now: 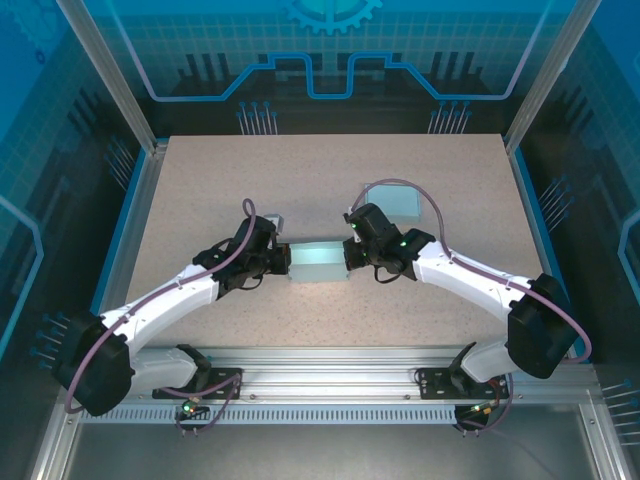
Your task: Fold the paper box
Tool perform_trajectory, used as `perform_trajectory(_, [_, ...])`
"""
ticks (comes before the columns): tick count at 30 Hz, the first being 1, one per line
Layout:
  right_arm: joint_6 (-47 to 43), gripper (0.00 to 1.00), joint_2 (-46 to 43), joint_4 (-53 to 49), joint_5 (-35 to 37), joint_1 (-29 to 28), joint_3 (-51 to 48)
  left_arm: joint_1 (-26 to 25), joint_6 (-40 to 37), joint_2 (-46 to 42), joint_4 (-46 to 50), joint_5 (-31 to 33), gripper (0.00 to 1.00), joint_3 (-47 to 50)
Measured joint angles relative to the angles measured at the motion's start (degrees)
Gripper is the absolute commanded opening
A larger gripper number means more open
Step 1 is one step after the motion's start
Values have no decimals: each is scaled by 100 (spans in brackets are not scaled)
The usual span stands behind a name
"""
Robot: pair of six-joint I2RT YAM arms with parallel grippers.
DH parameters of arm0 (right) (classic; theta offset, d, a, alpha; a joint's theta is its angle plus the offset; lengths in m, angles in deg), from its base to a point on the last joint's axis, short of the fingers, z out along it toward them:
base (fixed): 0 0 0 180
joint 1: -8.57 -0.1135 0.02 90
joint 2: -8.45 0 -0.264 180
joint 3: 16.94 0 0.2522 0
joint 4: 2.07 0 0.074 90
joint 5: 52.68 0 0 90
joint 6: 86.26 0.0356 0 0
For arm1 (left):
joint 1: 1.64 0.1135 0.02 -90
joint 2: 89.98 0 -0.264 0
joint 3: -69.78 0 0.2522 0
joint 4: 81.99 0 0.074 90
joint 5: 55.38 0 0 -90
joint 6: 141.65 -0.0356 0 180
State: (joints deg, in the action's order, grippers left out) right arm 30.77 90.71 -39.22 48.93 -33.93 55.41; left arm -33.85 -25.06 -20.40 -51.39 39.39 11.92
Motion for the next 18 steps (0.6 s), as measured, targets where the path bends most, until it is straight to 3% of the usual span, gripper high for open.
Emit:
perform_trajectory(11, [4, 0, 0, 70, 2, -37, -42, -31, -297, 105, -50, 262, 3, -11])
perform_trajectory(18, [90, 0, -17, 221, 15, -37, -151, -291, -468, 162, -66, 756, 2, -11])
